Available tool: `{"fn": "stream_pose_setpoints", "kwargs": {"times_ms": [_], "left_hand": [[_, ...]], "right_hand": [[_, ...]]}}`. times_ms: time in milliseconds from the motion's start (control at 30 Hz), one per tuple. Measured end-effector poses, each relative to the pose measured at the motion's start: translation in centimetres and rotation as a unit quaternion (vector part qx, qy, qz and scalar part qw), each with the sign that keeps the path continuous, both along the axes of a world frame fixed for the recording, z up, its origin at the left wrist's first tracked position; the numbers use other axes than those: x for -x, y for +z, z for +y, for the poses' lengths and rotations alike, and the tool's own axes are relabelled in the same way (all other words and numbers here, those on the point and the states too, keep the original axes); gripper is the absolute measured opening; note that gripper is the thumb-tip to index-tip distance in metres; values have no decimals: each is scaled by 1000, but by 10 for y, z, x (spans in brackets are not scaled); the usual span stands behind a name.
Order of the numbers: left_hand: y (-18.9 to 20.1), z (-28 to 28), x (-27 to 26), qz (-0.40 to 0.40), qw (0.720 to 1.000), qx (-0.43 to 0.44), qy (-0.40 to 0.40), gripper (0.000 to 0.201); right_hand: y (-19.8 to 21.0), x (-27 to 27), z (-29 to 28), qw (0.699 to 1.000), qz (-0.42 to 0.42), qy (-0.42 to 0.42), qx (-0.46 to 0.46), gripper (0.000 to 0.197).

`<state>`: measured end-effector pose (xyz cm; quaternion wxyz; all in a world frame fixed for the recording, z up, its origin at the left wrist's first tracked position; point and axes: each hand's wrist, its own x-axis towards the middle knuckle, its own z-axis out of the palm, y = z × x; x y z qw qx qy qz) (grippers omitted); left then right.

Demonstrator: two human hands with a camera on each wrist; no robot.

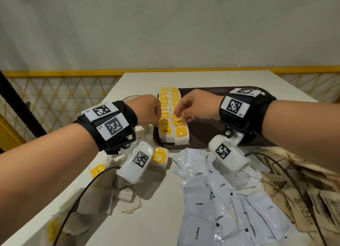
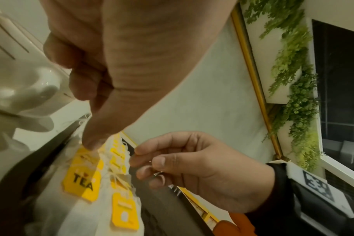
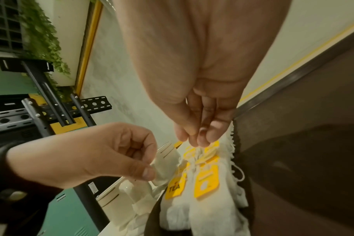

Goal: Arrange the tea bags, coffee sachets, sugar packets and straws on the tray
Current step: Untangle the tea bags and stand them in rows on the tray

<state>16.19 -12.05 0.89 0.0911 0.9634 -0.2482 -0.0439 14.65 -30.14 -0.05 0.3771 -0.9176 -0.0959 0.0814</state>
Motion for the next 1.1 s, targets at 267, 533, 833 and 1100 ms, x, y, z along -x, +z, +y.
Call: {"fn": "stream_pose_setpoints", "kwargs": {"times_ms": [267, 533, 833, 1100], "left_hand": [[-13, 0, 9, 61, 995, -22, -78, 12], [-12, 1, 9, 94, 992, -15, -88, 12], [-12, 2, 0, 27, 999, 27, -13, 20], [-19, -7, -10, 10, 1000, -12, 6, 22]], "right_hand": [[-8, -8, 25, 986, -67, 53, 143, 26], [-7, -11, 26, 983, -70, 70, 154, 25], [5, -4, 3, 987, -44, 66, 139, 13], [-8, 12, 4, 966, 38, 158, 200, 14]]}}
